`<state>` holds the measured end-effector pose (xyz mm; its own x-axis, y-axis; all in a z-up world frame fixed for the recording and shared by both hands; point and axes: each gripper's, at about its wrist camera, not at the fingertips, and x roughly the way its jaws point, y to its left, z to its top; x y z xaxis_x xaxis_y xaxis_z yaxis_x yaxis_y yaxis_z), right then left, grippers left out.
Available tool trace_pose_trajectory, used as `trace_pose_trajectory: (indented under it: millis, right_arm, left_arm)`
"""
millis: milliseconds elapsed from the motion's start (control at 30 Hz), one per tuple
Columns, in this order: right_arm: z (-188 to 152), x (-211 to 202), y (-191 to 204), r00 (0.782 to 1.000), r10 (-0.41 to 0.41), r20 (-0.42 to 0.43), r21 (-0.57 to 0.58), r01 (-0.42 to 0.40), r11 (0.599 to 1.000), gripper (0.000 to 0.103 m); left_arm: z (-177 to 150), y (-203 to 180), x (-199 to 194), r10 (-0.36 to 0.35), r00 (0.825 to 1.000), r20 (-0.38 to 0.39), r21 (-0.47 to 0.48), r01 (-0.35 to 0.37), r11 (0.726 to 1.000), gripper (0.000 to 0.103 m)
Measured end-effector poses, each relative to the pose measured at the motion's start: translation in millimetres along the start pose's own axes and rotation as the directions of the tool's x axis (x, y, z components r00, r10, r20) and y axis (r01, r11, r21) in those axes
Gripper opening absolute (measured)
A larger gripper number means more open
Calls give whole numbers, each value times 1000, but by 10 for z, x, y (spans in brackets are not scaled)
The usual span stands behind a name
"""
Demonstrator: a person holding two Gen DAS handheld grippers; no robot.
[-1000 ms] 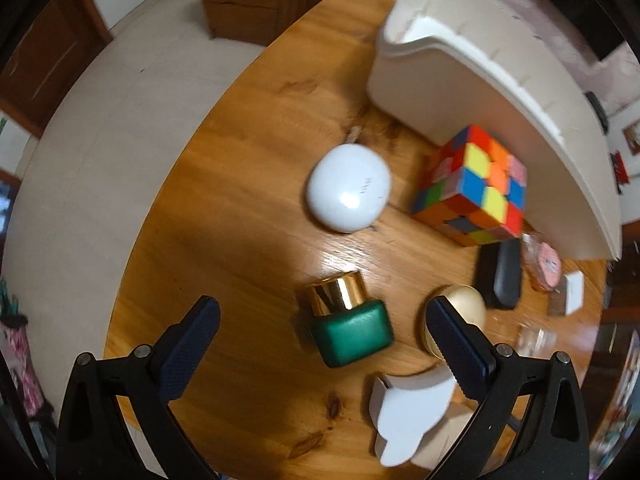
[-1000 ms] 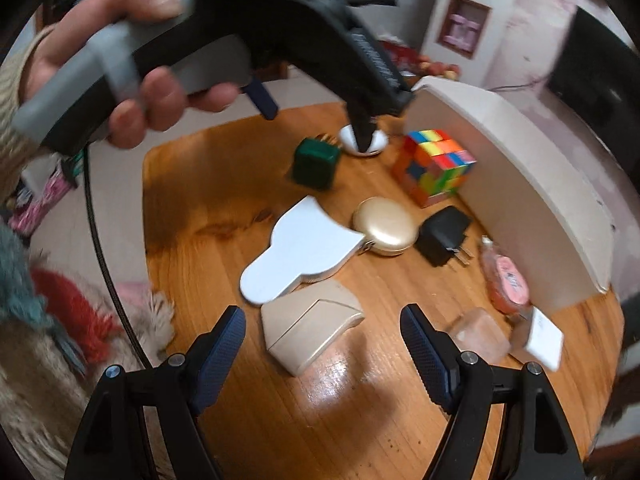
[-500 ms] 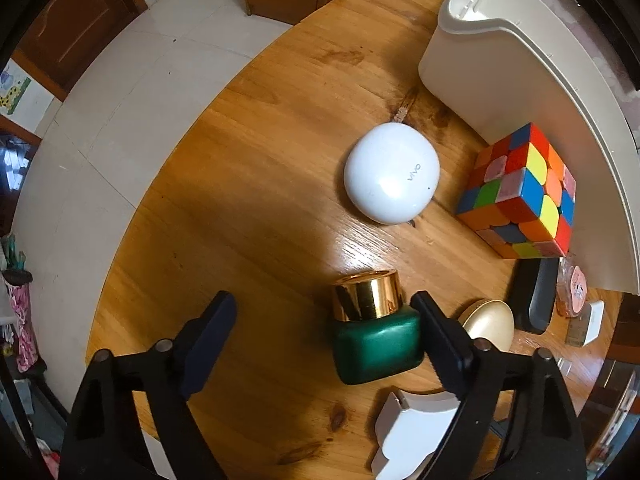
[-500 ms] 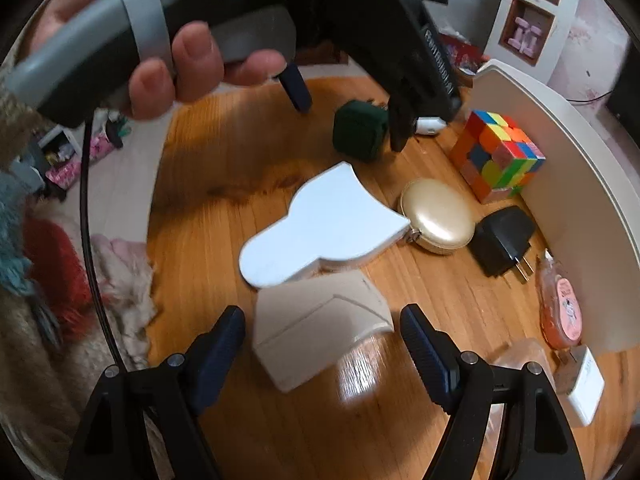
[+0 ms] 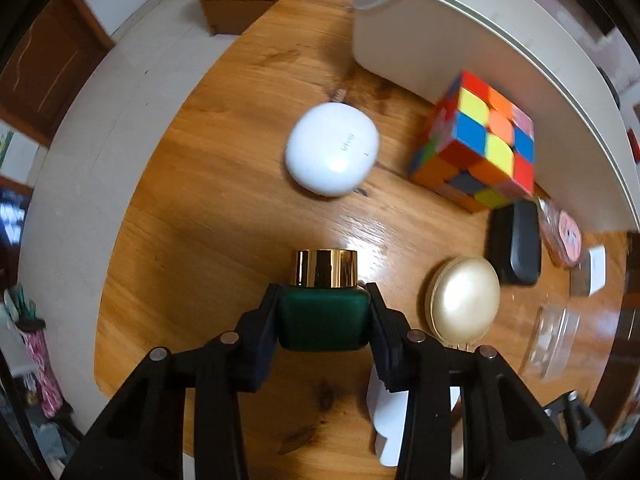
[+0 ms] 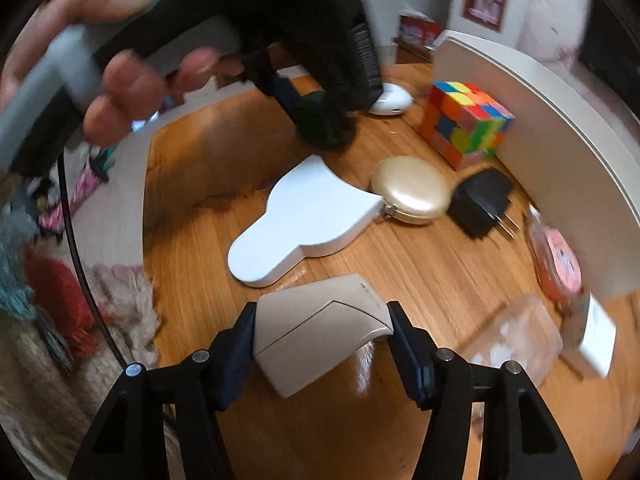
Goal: Organize rigid objects
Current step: 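Grasp the green gold-lidded jar with the left tool while the right tool grasps the beige piece, then lift the green jar and beige piece into the white bin and release both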
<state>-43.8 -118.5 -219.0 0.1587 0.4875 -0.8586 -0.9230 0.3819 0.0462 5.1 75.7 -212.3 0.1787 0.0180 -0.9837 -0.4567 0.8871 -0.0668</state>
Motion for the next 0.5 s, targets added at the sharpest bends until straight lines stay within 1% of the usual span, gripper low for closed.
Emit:
trace_pose_trajectory:
  millis: [100, 233, 267, 367, 433, 500]
  right_arm:
    - [-33, -158, -99, 999, -2, 32, 80, -1, 997, 62]
    - [4, -405, -172, 997, -23, 74, 171, 10, 985, 62]
    - [26, -495, -191, 996, -43, 84, 198, 26, 980, 62]
    - [80, -712, -181, 990, -98, 101, 252, 70, 965, 62]
    - [193, -838, -160, 984, -145, 107, 277, 111, 954, 62]
    - [287, -1063, -178, 970, -215, 115, 307, 171, 936, 62]
  left_arm:
    - [-118, 40, -46, -14, 1000, 2, 31, 14, 999, 43]
    - [-196, 84, -230, -34, 999, 35, 60, 32, 998, 43]
    - [-183, 12, -256, -42, 998, 40, 64, 39, 997, 43]
    - [-223, 44, -529, -79, 994, 76, 102, 71, 992, 43]
    - [-238, 41, -754, -103, 989, 110, 139, 87, 986, 43]
    - [-212, 23, -989, -125, 982, 144, 175, 99, 980, 43]
